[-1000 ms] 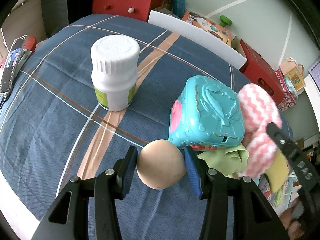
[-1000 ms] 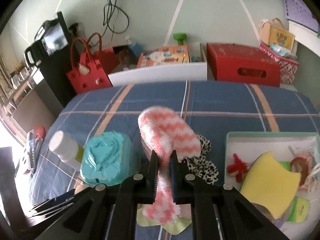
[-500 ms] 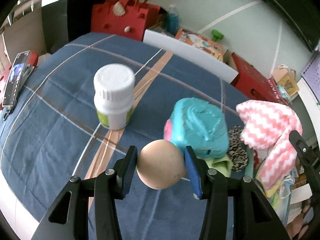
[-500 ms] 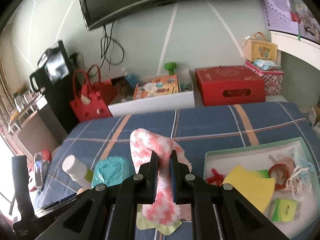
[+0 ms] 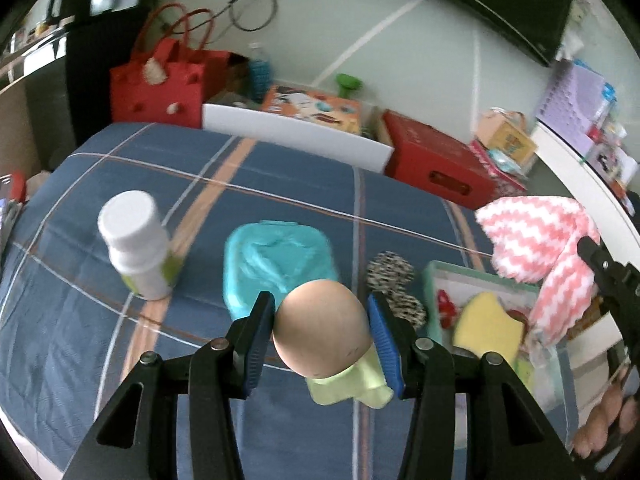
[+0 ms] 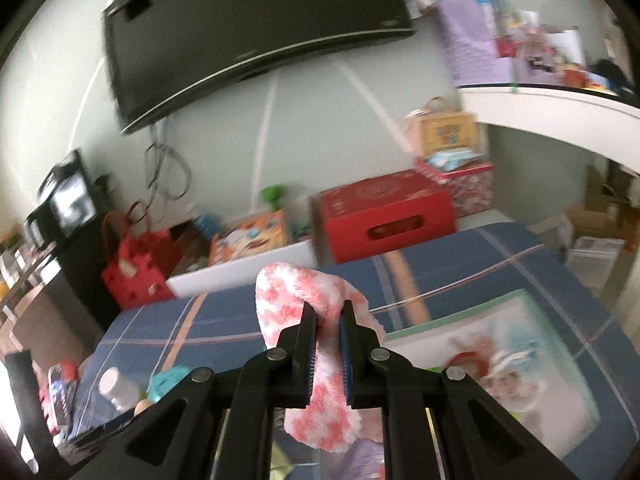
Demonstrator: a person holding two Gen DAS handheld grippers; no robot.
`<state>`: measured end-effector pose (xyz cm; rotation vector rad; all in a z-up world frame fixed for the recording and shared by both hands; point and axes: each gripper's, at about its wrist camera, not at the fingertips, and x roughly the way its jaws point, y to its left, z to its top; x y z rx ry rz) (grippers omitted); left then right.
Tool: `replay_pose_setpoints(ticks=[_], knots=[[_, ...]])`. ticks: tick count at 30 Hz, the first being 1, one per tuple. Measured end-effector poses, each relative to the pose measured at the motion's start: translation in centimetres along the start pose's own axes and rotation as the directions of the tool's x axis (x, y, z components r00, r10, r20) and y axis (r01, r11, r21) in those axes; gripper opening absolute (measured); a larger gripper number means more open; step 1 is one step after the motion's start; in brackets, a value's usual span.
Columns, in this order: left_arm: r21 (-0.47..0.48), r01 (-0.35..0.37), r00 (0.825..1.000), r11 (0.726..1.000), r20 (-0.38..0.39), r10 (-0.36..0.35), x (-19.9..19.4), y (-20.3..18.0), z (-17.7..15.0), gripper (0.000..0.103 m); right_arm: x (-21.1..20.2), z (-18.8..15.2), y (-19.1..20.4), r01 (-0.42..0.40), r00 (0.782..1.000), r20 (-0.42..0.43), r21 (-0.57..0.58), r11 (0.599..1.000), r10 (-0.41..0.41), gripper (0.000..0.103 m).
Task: Organize soft objects
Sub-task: 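Carry the beige sponge with the left tool while the right tool carries the sock to the tray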
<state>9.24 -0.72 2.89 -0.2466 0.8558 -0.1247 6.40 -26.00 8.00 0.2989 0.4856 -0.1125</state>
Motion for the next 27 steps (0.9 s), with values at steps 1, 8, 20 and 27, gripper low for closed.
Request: replay_pose_setpoints(ticks=[1, 8, 20, 27], knots=[[0.010, 0.006, 1.000, 1.000, -0.005, -0.006, 0.1, -0.4, -0.1, 0.049, -0.2, 0.3, -0.8, 0.017, 1.000, 0.007, 0.016, 1.000, -0.017, 0.011], [0.103, 0.053, 0.998, 0.993, -0.047, -0.049, 0.2, -4.3, -0.3, 0.049, -1.3, 1.5, -5.4, 0.147, 0.988, 0.035, 0.081, 0.986, -0.151, 0.011], [0.342, 0.143, 0.987, 0.929, -0.118, -0.108, 3.1, -13.6, -1.2, 0.050, -1.1, 1.6, -9.2, 0.234, 0.972, -0.044, 0.146, 0.961, -0.230, 0.011], [0.366, 0.203, 0.967, 0.908, -0.221, -0.127, 7.8, -15.0, -4.3, 0.050, 3.0, -1.0, -11.1, 0.277, 0.933, -0.280, 0.165, 0.947, -0.225, 0.011]])
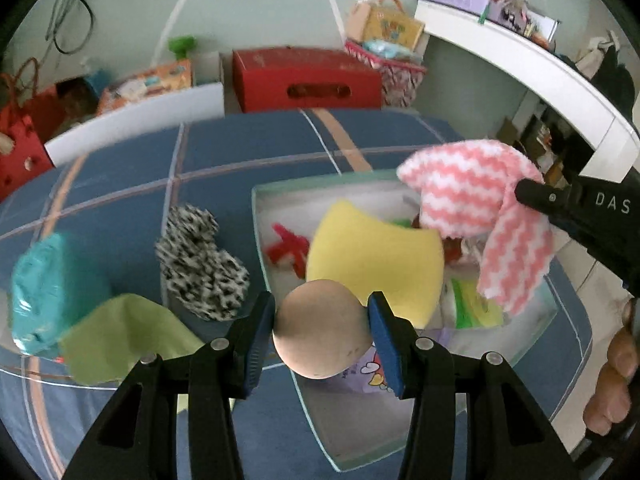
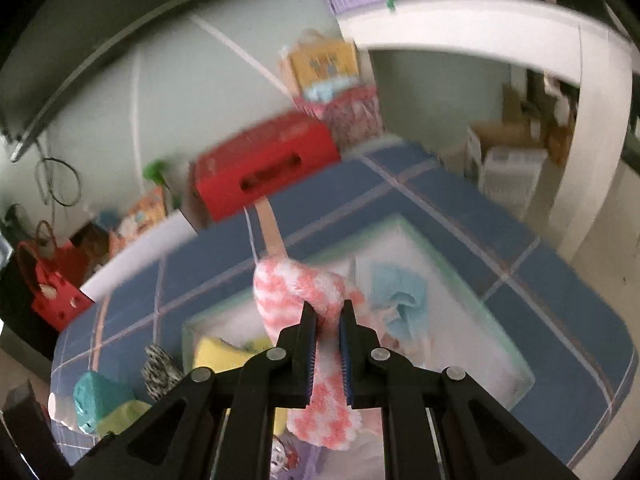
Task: Organize soft objects
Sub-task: 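Carry the beige sponge with the left tool while the right tool carries the sock to the tray, then open the left tool over the tray while the right tool releases the sock inside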
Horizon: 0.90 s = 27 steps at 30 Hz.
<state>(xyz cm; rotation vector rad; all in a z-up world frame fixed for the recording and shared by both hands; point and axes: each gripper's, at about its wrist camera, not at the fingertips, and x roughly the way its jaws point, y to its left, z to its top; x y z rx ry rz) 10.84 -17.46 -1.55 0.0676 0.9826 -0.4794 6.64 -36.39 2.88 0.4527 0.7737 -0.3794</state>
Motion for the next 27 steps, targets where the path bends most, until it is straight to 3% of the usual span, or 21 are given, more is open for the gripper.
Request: replay_pose_setpoints(ticks=[13, 21, 26, 27], knots=[[0.029, 0.003, 0.999, 1.000, -0.038, -0.002, 2.8, -0.7, -0.9, 0.050, 4.2, -2.1, -0.9, 0.077, 0.977, -0.199, -0.016, 0.997, -0.079, 0.015], [0.026, 0.006, 0.999, 1.000, -0.046, -0.005, 3.0, -0.8, -1.0, 0.050, 4.6, -2.4, -0.9, 0.094, 0.968, -0.231, -0.020, 0.995, -0.096, 0.015], [0.006, 0.026, 0.997, 1.000, -0.073, -0.026, 2.5, -0.7, -0.9, 0.053, 3.8, -1.9, -0.7, 0.106, 0.971, -0.213, -0.023, 0.994, -0.108, 0.038], [0.004, 0.030, 0.997, 1.000, -0.072, -0.030, 2.3, -0.7, -0.9, 0.056, 3.5, -1.9, -0.7, 0.105, 0.972, -0.207, -0.022, 0.994, -0.107, 0.038]])
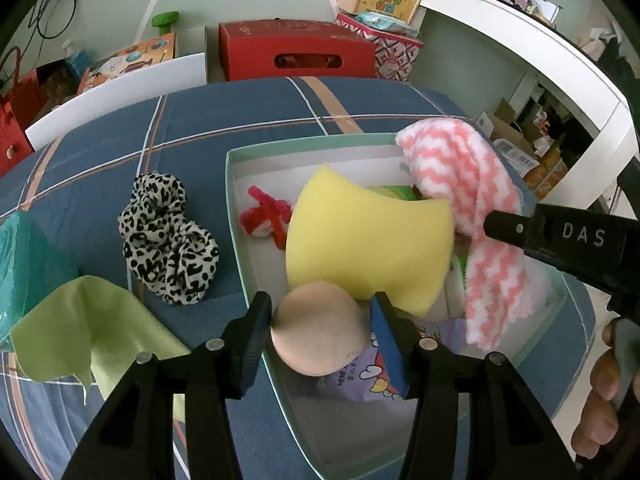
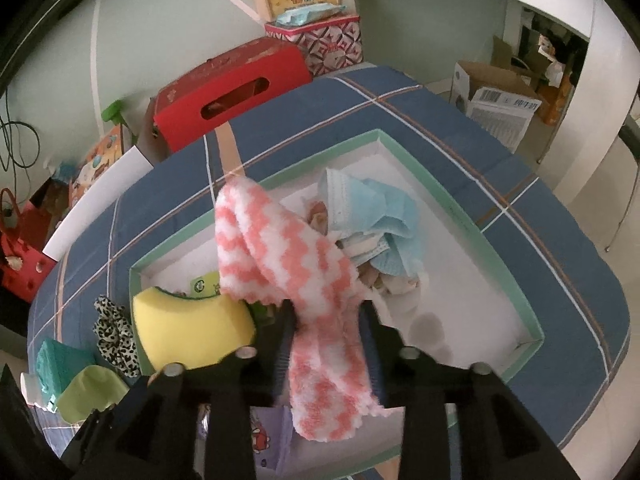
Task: Organize soft objects
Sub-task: 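Open the left tool over the tray while the right tool releases the sock inside, then move the left tool to the light green cloth while the right tool approaches the leopard-print scrunchie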
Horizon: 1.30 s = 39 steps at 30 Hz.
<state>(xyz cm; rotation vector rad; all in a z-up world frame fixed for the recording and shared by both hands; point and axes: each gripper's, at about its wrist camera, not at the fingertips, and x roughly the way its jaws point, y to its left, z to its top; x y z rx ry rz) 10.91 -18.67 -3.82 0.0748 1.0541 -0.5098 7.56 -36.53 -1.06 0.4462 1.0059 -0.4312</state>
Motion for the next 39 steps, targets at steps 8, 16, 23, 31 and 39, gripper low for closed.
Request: replay_pose_setpoints(ticks=[8, 16, 23, 31, 39], knots=[[-0.064, 0.032, 0.999, 0.997, 0.020, -0.030, -2.1, 1.1, 0.1, 0.070, -1.6, 0.3, 0.3, -0.003, 0.999, 0.038, -0.015, 1.000, 0.003, 0.052], [-0.220, -0.063, 0.995, 0.973, 0.065, 0.079, -4.4, 5.0, 0.0, 0.078, -1.3, 0.1, 1.3, 0.003, 1.000, 0.026, -0.056, 0.998, -0.001, 0.071], [-0.268, -0.111, 0.988, 0.957, 0.070, 0.134, -4.8, 6.3, -0.6, 0.087, -0.9, -0.2, 2.1, 0.026, 1.000, 0.016, -0.089, 0.996, -0.025, 0.081], [-0.292, -0.121, 0.987, 0.949, 0.070, 0.147, -5.5, 6.7, -0.6, 0.089, -0.6, -0.3, 2.7, 0.066, 0.998, 0.011, -0.121, 0.990, -0.065, 0.100], [-0.339, -0.139, 0.984, 0.931, 0.060, 0.169, -6.5, 7.8, -1.1, 0.093, -1.0, -0.5, 3.7, 0.066, 0.998, 0.029, -0.154, 0.986, -0.062, 0.103]])
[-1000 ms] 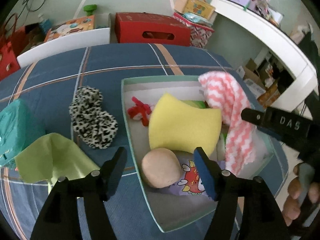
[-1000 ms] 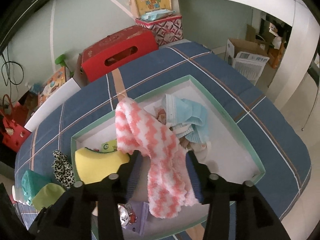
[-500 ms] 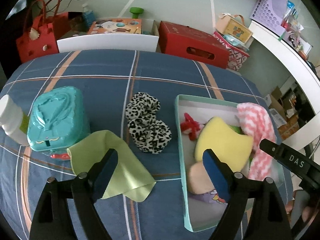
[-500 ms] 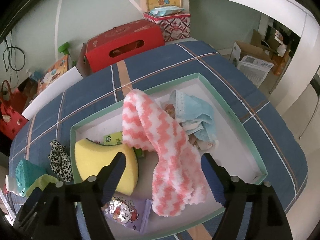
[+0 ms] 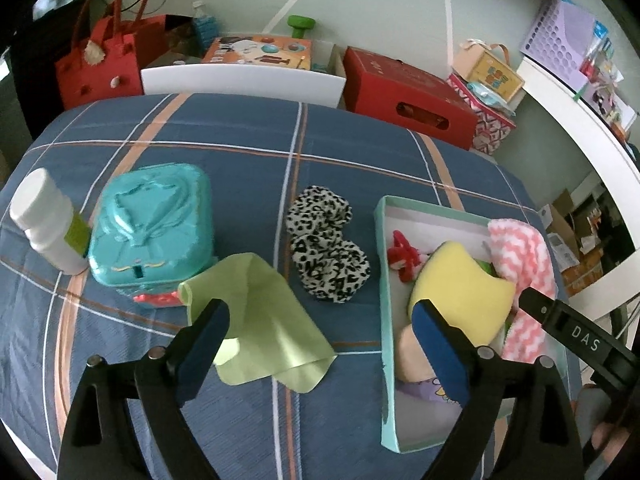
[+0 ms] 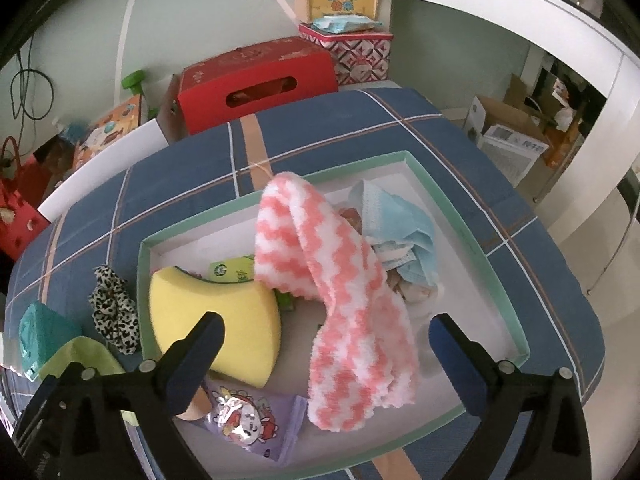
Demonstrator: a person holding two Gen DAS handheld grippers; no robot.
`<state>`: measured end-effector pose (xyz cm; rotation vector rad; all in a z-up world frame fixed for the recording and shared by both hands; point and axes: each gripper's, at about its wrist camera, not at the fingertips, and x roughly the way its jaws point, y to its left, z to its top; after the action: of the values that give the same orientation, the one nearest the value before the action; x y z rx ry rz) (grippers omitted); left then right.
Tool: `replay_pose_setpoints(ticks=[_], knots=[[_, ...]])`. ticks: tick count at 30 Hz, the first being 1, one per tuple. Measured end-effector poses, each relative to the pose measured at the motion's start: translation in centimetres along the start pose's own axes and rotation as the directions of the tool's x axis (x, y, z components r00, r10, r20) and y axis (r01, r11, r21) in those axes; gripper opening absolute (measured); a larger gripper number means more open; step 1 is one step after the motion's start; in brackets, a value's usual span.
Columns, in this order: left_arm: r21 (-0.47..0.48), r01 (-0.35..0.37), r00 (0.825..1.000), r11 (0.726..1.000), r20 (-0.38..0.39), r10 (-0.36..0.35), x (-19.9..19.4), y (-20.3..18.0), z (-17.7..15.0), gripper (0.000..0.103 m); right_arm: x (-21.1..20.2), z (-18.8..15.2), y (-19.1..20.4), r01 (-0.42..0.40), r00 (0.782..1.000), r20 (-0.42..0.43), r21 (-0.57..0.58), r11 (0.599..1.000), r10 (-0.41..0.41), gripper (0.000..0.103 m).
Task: Organize soft objects
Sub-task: 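Move the left tool to the light green cloth while the right tool approaches the leopard-print scrunchie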
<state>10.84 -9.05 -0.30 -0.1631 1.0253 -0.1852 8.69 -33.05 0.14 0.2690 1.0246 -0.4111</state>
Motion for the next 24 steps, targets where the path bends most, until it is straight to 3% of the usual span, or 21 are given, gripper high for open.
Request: replay_pose_setpoints(ticks=[11, 16, 24], knots=[[-0.085, -0.091, 0.996, 0.992, -0.016, 0.090, -1.2, 3.7, -0.3, 0.093, -1.1, -0.4, 4.9, -0.149, 0.988, 0.022, -0.074, 0.986, 0.150, 0.103], [-0.145, -0.108, 0.990, 0.984, -0.102, 0.094, 0.6, 5.7, -1.2, 0.093, -1.3, -1.2, 8.2, -0.226, 0.973, 0.019, -0.141, 0.964, 0.230, 0.103], [-0.166, -0.146, 0.984, 0.975, -0.130, 0.125, 2.0, 6.6, -1.3, 0.093, 0.2, -2.0, 11.1, -0.311, 0.950, -0.027, -0.188, 0.932, 0.311, 0.103]])
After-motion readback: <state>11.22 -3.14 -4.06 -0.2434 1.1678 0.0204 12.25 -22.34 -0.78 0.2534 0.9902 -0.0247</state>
